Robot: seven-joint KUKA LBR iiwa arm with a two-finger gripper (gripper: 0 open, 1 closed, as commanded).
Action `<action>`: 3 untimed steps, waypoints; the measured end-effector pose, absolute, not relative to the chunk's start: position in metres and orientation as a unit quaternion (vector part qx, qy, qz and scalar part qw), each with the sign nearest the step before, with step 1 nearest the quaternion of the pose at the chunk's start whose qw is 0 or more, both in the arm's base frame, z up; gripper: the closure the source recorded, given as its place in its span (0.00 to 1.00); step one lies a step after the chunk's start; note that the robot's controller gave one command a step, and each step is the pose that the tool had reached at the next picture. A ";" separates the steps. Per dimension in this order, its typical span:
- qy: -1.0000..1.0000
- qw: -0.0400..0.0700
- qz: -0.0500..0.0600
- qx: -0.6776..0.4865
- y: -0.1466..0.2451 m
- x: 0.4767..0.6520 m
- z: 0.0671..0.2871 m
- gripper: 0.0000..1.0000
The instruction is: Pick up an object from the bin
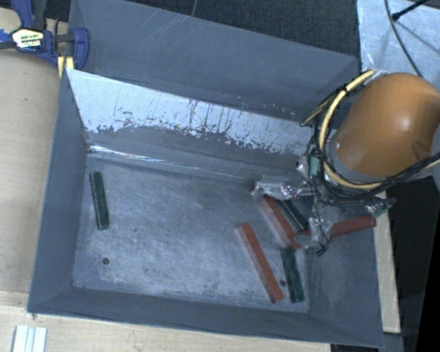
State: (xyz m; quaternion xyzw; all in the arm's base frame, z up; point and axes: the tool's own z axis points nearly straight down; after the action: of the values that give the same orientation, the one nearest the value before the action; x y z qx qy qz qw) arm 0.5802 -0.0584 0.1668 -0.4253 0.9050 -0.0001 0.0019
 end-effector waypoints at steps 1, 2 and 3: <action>0.776 0.000 0.000 -0.630 -0.056 0.587 0.072 0.00; 0.574 -0.002 0.003 -0.819 -0.030 0.605 0.071 0.00; 0.574 0.000 0.001 -0.819 -0.030 0.606 0.072 1.00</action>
Offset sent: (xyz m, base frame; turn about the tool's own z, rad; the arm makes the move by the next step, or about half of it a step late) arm 0.0063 0.0032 -0.0952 -0.4860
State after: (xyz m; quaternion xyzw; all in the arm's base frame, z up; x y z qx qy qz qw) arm 0.6063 -0.0301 0.0716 -0.8187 0.5743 0.0007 0.0002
